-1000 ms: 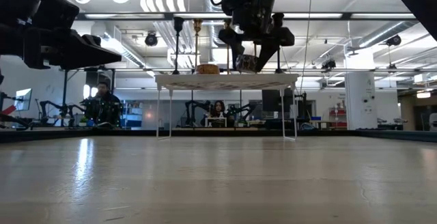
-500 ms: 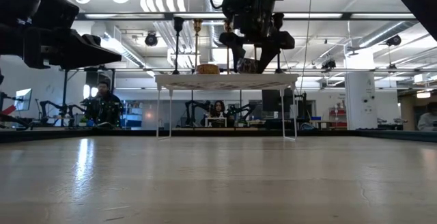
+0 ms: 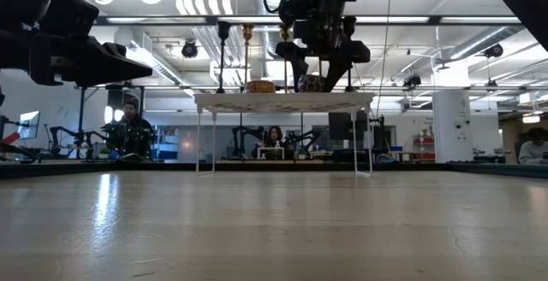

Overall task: Pick & Place candle stick holders
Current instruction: Put the yellow scented candle on the shelf

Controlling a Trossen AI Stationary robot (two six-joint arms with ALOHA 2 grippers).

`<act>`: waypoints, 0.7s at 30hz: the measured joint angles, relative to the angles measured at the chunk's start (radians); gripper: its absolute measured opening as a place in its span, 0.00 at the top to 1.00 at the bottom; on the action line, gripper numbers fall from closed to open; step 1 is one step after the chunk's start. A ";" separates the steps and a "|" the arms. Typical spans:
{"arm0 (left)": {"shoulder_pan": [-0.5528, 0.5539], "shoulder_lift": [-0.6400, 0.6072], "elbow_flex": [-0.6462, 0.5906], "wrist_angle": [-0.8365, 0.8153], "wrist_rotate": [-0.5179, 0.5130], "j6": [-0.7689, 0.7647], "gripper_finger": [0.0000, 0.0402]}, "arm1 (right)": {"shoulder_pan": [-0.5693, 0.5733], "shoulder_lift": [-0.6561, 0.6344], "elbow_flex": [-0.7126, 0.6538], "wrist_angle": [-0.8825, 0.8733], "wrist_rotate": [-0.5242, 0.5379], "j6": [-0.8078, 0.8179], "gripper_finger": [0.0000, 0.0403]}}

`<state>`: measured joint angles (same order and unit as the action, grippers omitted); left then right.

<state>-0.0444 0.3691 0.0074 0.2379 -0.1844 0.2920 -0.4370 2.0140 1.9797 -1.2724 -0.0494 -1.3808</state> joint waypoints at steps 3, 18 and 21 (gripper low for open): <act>0.000 0.000 0.000 0.000 0.000 0.000 0.92 | 0.000 0.000 0.000 -0.005 0.006 0.000 0.28; 0.000 0.000 0.000 0.000 0.000 0.000 0.92 | -0.001 0.000 0.000 -0.009 0.026 0.010 0.23; 0.000 0.000 0.000 0.000 0.000 0.000 0.92 | -0.001 0.000 0.000 -0.010 0.026 0.012 0.21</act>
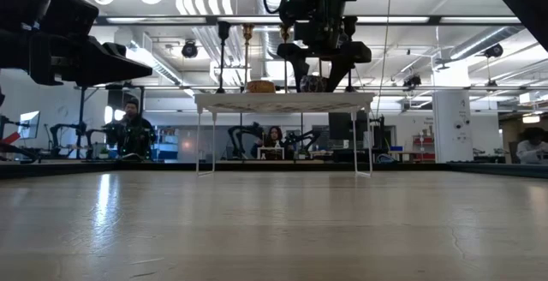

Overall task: Pick & Place candle stick holders
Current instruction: Put the yellow scented candle on the shelf

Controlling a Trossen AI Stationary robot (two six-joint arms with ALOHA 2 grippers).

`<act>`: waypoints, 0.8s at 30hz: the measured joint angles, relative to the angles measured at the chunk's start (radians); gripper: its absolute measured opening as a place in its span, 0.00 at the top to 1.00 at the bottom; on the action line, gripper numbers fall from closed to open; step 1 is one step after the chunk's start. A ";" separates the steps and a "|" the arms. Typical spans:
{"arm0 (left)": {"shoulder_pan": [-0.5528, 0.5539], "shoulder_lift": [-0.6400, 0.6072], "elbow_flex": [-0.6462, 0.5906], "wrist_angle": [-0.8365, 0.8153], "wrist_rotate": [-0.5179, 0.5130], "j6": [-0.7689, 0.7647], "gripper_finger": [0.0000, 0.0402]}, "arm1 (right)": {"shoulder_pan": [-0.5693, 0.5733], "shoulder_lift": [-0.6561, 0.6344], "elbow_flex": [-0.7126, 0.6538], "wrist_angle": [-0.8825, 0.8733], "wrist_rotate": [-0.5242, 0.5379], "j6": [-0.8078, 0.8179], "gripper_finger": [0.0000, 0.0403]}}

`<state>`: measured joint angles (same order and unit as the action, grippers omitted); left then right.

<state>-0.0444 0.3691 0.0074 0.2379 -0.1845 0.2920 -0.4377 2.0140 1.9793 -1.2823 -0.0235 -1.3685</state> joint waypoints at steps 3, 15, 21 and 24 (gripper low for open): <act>0.000 0.000 0.000 0.000 0.000 0.000 0.92 | 0.001 0.000 0.000 0.000 -0.001 0.002 0.21; 0.000 0.000 0.000 0.000 0.000 0.000 0.92 | 0.001 0.000 0.000 0.003 -0.005 0.030 0.16; 0.000 0.000 0.000 0.000 0.000 0.000 0.92 | 0.001 -0.001 0.003 0.005 -0.004 0.045 0.09; 0.000 0.000 0.000 0.000 0.000 0.000 0.92 | 0.002 -0.001 0.008 0.006 -0.004 0.047 0.08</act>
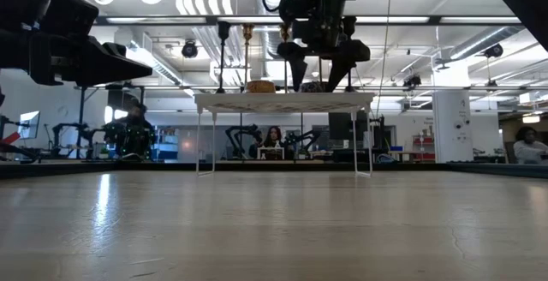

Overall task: Pick & Place candle stick holders
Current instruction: Put the yellow scented candle on the shelf

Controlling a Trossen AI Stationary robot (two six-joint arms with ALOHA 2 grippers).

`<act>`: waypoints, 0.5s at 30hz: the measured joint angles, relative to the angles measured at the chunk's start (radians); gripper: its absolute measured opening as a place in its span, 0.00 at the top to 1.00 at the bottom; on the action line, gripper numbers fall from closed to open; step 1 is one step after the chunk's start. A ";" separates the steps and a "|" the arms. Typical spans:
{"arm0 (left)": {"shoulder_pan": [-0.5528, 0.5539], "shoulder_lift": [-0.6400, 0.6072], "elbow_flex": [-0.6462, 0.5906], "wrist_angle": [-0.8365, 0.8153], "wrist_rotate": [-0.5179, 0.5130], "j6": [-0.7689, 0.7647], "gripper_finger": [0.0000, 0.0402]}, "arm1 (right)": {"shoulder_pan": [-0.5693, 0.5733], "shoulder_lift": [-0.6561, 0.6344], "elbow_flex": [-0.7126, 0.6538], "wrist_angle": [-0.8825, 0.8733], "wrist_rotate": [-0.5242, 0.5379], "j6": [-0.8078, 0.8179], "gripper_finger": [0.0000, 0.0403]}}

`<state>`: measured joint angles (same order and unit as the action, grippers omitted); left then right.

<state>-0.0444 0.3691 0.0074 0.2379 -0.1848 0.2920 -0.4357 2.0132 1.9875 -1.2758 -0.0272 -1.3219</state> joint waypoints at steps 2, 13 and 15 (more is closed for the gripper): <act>0.000 0.000 0.000 0.000 0.000 0.000 0.92 | 0.001 -0.001 0.002 0.000 0.001 0.006 0.08; 0.000 0.000 0.000 0.000 0.000 0.000 0.92 | 0.021 -0.004 0.004 -0.004 0.038 0.030 0.08; 0.000 0.000 0.000 0.000 0.000 0.000 0.92 | 0.027 -0.008 0.004 -0.004 0.049 0.038 0.08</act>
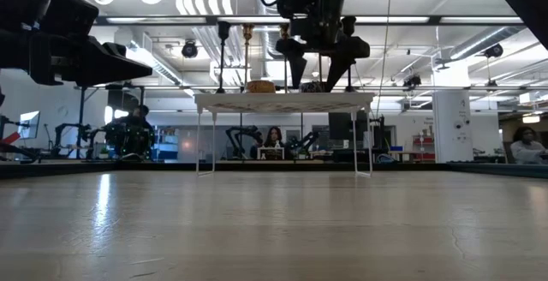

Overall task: Pick & Place candle stick holders
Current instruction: Put the yellow scented candle on the shelf

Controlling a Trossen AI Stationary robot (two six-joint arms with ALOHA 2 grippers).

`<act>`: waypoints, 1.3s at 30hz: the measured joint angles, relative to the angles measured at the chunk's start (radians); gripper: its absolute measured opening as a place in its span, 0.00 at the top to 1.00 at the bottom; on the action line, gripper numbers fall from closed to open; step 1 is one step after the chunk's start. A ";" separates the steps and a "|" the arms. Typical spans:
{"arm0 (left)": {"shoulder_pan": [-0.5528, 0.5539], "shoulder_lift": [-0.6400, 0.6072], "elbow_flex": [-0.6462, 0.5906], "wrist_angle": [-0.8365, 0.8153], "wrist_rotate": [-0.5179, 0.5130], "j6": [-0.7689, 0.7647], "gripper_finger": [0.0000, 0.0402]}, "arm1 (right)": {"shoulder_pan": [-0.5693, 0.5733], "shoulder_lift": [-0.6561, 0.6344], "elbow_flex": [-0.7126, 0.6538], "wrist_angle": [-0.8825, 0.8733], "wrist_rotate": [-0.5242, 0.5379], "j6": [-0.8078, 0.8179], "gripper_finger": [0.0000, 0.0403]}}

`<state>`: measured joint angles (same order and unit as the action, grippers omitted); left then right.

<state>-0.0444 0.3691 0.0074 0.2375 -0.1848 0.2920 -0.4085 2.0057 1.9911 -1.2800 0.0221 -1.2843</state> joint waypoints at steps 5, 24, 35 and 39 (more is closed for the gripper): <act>0.000 0.000 0.000 0.000 0.000 0.000 0.92 | 0.005 -0.015 0.000 -0.001 0.006 0.021 0.08; 0.000 0.000 0.000 0.000 0.000 0.000 0.92 | 0.088 -0.055 0.013 0.018 0.034 0.021 0.15; 0.000 0.000 0.000 0.000 0.000 0.000 0.92 | 0.096 -0.056 0.005 0.171 0.088 0.007 0.54; 0.000 0.000 0.000 0.000 0.000 0.000 0.92 | 0.097 -0.056 0.001 0.201 0.092 0.007 0.73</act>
<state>-0.0444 0.3687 0.0074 0.2379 -0.1848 0.2916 -0.3119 1.9499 1.9920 -1.0788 0.1144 -1.2774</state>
